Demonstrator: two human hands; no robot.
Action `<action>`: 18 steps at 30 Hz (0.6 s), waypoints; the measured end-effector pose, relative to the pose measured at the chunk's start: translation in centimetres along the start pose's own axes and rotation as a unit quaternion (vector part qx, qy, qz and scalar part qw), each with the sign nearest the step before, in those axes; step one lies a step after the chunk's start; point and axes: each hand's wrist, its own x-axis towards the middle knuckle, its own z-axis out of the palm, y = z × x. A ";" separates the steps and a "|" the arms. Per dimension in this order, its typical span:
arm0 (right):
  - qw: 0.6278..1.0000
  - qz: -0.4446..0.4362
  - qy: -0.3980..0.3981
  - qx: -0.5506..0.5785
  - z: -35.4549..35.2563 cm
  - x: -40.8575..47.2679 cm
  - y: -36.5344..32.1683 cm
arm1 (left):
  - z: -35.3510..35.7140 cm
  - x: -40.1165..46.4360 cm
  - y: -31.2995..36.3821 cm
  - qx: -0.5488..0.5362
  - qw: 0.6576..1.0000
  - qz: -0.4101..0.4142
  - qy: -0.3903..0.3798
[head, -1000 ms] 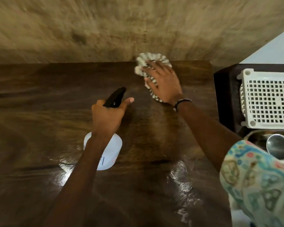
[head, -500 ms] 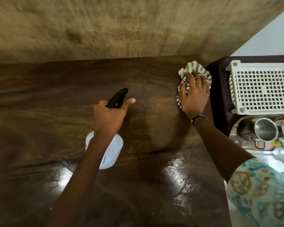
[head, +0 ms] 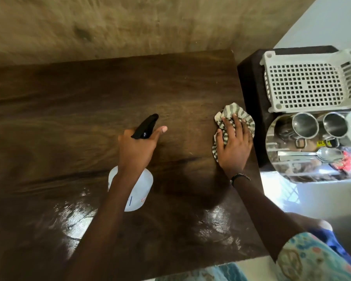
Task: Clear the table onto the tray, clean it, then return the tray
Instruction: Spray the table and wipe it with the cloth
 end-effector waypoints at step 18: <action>0.999 0.034 -0.007 -0.015 -4.9 -20.8 6.8 | -0.9 -11.8 -9.4 -0.038 0.998 -0.034 -0.027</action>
